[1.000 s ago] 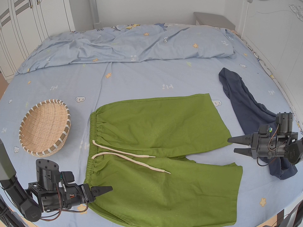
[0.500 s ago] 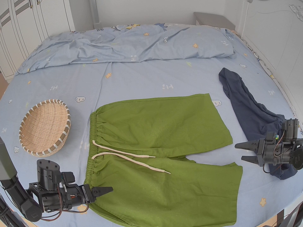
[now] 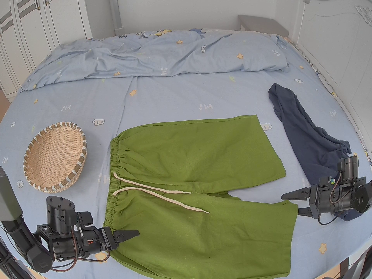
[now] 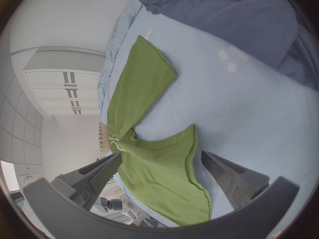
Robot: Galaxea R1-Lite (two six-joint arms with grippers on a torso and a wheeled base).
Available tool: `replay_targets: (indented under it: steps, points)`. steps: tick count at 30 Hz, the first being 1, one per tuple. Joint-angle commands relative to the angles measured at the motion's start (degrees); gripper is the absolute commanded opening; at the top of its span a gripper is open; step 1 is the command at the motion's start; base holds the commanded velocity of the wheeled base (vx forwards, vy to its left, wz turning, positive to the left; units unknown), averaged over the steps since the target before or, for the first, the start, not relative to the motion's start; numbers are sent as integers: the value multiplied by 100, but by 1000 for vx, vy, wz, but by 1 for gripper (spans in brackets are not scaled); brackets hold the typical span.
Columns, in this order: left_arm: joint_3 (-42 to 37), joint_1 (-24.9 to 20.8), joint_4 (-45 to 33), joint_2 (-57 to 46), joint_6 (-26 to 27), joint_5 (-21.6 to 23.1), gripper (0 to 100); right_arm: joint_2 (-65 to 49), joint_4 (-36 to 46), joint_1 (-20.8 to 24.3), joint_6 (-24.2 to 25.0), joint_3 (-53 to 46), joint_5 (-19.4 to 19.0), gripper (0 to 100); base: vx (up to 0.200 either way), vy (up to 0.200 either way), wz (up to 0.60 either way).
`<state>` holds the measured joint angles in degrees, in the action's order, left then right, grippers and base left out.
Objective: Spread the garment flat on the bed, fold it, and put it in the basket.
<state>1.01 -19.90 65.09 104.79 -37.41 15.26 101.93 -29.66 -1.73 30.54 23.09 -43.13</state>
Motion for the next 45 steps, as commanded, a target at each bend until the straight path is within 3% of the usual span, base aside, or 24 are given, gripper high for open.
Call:
replay_targets:
  steps: [1,18,19,34,40,45]
  points:
    - [-101,-6,-5,24,-3,3,100,302,13,112,-4,38,-2,100,0,0,0]
    - [-101,-6,22,68,-3,3,100,680,-31,85,40,548,-90,100,0,0,0]
    - [-101,-6,22,85,-3,-6,100,680,-31,94,49,548,-125,0,0,0,0]
    - [-101,-6,22,94,-3,-6,100,644,-101,24,-13,512,-152,0,0,0,0]
    - [-101,-6,4,103,-3,3,100,618,-409,-143,-30,477,-152,0,0,0,0]
    - [-101,3,-31,94,-3,-15,100,653,-1341,-319,-312,134,-152,0,0,0,0]
